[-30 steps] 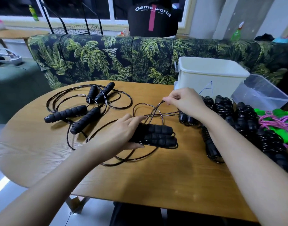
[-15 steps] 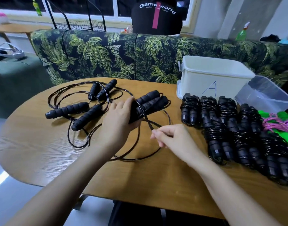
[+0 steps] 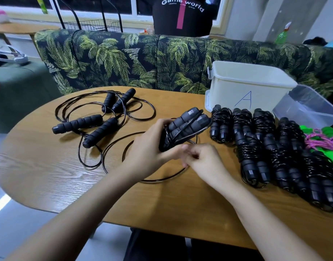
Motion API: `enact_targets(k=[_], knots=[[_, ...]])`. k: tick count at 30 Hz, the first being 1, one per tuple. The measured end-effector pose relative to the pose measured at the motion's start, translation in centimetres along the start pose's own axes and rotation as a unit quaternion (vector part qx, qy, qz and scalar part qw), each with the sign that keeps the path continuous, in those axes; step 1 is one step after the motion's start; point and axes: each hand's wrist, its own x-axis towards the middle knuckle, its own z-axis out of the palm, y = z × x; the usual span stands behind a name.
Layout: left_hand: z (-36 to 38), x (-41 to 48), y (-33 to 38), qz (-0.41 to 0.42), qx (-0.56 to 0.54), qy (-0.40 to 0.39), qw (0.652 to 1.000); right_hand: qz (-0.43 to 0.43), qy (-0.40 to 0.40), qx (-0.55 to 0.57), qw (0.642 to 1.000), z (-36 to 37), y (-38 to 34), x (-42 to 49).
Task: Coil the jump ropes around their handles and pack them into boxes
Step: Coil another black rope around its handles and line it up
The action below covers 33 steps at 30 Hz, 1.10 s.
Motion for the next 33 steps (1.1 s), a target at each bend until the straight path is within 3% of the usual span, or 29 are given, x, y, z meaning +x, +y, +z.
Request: enact_targets(k=[3, 5, 9, 13, 19, 24, 28, 33], knots=[[0.0, 0.1, -0.6, 0.046, 0.158, 0.049, 0.985, -0.034, -0.012, -0.029, 0.999, 0.0, 0.8, -0.4], [-0.2, 0.2, -0.9, 0.120, 0.233, 0.072, 0.962, -0.068, -0.042, -0.091, 0.993, -0.2, 1.6, -0.4], [-1.7, 0.9, -1.7, 0.241, 0.342, 0.080, 0.905, -0.136, -0.141, -0.245, 0.949, -1.2, 3.6, -0.4], [-2.8, 1.2, -2.8, 0.275, 0.381, 0.054, 0.881, -0.194, -0.145, -0.288, 0.926, -2.9, 4.4, 0.1], [-4.1, 1.1, -3.1, 0.244, 0.347, 0.067, 0.903, -0.184, -0.172, -0.367, 0.896, -4.9, 4.8, 1.3], [-5.5, 1.2, -4.3, 0.182, 0.239, 0.109, 0.948, -0.140, -0.156, -0.293, 0.933, -6.4, 6.0, 1.5], [-6.6, 1.1, -4.7, 0.150, 0.161, 0.128, 0.967, -0.132, -0.141, -0.122, 0.974, -7.1, 6.6, 1.9], [-6.5, 0.7, -3.4, 0.207, 0.117, 0.070, 0.969, -0.053, -0.097, -0.036, 0.993, -8.0, 6.2, 5.8]])
